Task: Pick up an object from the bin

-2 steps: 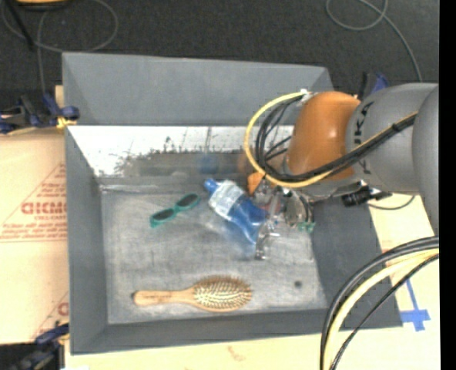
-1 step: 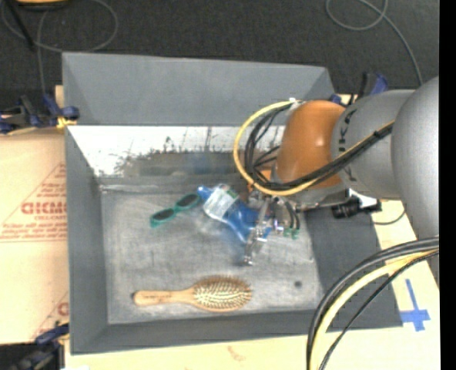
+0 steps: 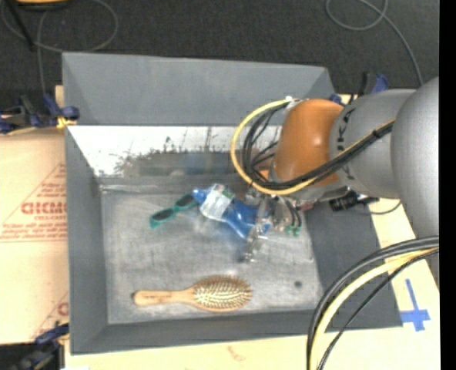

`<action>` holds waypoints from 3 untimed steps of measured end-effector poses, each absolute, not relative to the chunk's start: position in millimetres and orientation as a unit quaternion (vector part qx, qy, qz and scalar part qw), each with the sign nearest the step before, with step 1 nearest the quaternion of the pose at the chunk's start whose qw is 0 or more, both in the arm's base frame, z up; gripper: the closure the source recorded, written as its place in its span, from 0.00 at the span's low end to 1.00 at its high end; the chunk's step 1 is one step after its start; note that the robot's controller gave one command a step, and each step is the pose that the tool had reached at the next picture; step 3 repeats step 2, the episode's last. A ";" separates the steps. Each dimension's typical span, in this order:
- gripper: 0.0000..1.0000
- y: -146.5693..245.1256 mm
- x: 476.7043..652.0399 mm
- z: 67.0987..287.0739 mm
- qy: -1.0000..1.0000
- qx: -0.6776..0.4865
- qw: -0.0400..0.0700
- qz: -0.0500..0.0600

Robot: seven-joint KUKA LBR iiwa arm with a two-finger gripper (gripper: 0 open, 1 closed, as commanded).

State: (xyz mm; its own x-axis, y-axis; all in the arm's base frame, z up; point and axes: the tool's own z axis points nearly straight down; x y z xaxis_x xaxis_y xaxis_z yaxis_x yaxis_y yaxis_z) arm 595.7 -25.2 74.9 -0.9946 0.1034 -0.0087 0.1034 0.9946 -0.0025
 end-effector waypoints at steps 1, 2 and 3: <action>1.00 -25.4 595.8 75.7 0.999 0.046 0.005 -0.002; 1.00 -26.0 596.1 77.8 0.999 0.047 0.006 -0.002; 1.00 -26.0 596.1 77.8 0.999 0.047 0.006 -0.002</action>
Offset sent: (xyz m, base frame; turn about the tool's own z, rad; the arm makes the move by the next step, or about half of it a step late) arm 0.0000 0.0000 0.0231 0.0000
